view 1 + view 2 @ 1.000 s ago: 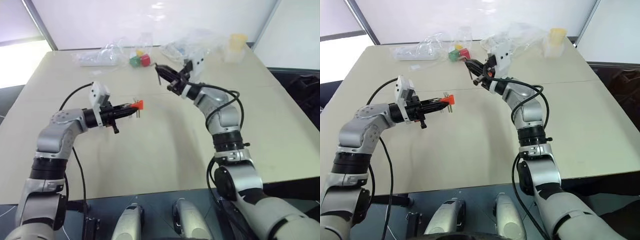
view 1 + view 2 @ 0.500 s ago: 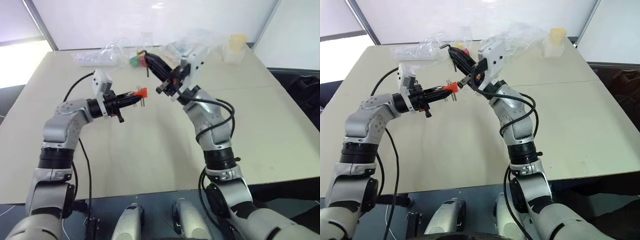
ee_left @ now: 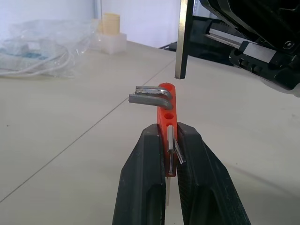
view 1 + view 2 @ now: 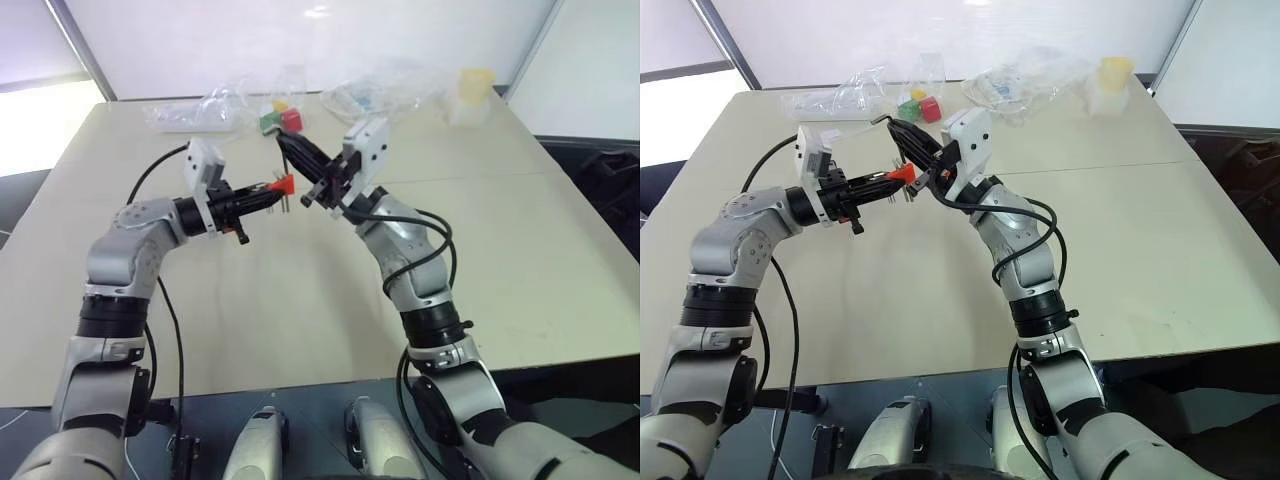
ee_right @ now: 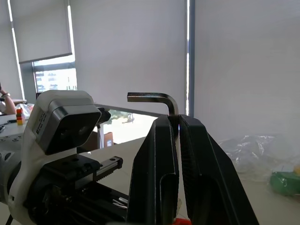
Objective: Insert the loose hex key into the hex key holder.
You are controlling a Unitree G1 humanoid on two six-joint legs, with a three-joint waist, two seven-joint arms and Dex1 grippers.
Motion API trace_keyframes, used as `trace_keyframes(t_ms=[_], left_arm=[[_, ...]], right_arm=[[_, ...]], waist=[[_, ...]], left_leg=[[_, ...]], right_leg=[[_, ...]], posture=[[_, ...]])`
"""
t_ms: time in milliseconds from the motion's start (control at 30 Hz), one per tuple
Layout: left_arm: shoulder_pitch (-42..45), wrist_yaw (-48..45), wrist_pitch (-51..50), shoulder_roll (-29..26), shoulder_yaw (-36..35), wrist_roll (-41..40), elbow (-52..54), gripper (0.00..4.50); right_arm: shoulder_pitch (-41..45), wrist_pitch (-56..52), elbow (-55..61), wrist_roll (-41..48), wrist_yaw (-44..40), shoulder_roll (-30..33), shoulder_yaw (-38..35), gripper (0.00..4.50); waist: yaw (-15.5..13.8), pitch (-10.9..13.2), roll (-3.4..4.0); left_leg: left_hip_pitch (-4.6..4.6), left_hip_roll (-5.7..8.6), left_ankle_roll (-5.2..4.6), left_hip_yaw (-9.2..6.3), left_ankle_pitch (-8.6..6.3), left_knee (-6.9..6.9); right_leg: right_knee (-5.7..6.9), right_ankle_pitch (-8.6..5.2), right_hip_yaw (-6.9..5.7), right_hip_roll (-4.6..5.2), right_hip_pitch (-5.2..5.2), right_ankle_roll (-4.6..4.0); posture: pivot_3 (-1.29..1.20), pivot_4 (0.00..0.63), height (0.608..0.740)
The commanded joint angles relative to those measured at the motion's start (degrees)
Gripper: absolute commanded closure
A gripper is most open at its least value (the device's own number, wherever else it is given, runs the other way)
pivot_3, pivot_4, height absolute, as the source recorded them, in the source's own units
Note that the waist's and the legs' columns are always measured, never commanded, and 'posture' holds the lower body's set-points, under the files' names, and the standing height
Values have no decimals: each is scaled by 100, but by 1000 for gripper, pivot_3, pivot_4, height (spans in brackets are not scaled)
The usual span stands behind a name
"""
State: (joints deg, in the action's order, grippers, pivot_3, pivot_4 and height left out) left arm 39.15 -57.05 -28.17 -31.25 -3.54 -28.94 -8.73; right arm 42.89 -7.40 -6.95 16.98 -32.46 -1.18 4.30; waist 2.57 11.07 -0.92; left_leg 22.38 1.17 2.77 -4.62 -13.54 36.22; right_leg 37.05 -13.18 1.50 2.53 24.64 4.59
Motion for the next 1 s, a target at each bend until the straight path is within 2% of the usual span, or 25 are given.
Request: trace_keyframes(t_ms=[33,1000], left_arm=[[104,10,29,-53,-185,-115,253,4500],[128,68,-20,-48,-222,-164,351,4500]], right_arm=[[106,134,97,19,6,-21,6,4475],[238,250,-122,20,0,69,-39,4475]], waist=[[-1,0,0],[-1,0,0]], left_leg=[[0,0,0,0,0,0],[0,0,0,0,0,-1]], right_leg=[[0,0,0,0,0,0],[-2,0,0,0,0,0]], posture=[[0,150,740],[0,150,740]])
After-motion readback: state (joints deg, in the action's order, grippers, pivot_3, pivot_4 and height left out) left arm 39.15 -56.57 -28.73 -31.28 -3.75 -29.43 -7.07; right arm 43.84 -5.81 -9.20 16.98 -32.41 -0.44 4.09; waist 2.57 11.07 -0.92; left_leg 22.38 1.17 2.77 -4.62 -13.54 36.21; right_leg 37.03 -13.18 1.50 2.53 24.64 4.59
